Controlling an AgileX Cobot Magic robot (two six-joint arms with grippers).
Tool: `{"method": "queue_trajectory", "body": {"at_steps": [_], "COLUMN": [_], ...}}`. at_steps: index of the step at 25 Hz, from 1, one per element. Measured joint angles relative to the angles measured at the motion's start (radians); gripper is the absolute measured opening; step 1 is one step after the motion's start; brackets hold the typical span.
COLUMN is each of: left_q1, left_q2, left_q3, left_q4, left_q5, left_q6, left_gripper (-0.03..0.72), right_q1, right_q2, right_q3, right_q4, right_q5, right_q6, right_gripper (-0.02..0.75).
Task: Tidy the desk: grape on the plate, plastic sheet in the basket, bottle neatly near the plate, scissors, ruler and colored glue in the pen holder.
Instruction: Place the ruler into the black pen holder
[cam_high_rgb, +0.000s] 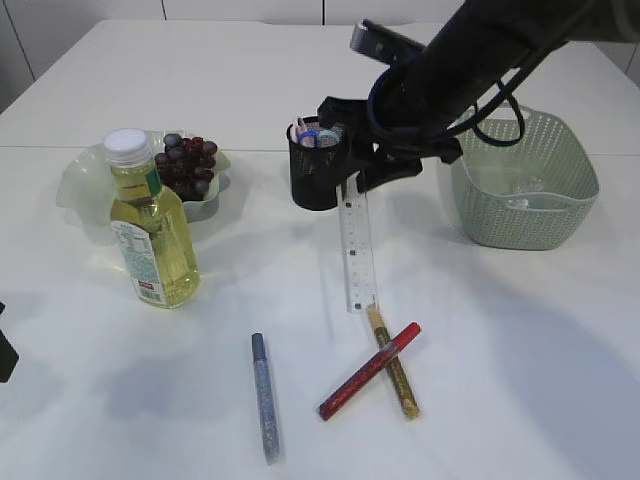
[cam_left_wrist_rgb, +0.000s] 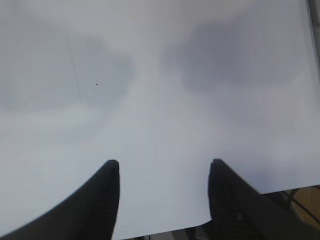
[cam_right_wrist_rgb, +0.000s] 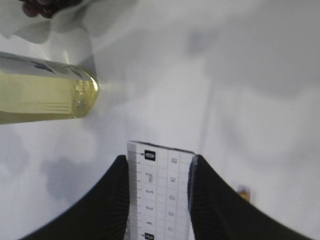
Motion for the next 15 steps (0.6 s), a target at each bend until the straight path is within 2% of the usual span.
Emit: {"method": "queue_trajectory", "body": {"at_steps": [6,10,15], "left_q1": [0.000,0.000,0.000], "left_q2": [0.000,0.000,0.000], "left_q3": [0.000,0.000,0.000], "left_q4": [-0.016,-0.038,-0.040], "left_q5": [0.011,0.015,0.016], "left_q6": [0.000,0.000,0.000], "left_gripper": [0.415,0.415,0.415], "right_q1": [-0.087,-0.125,-0.130], "right_q2": [0.000,0.000,0.008], "right_q3": [-0.106,-0.126,-0.129], "right_q4": [0.217,0.420,0.675], "right_q5": [-0.065,-0.220,-0.376], "right_q6": [-0.371,-0.608,-0.979], "right_gripper": [0.289,0.289,0.289]}}
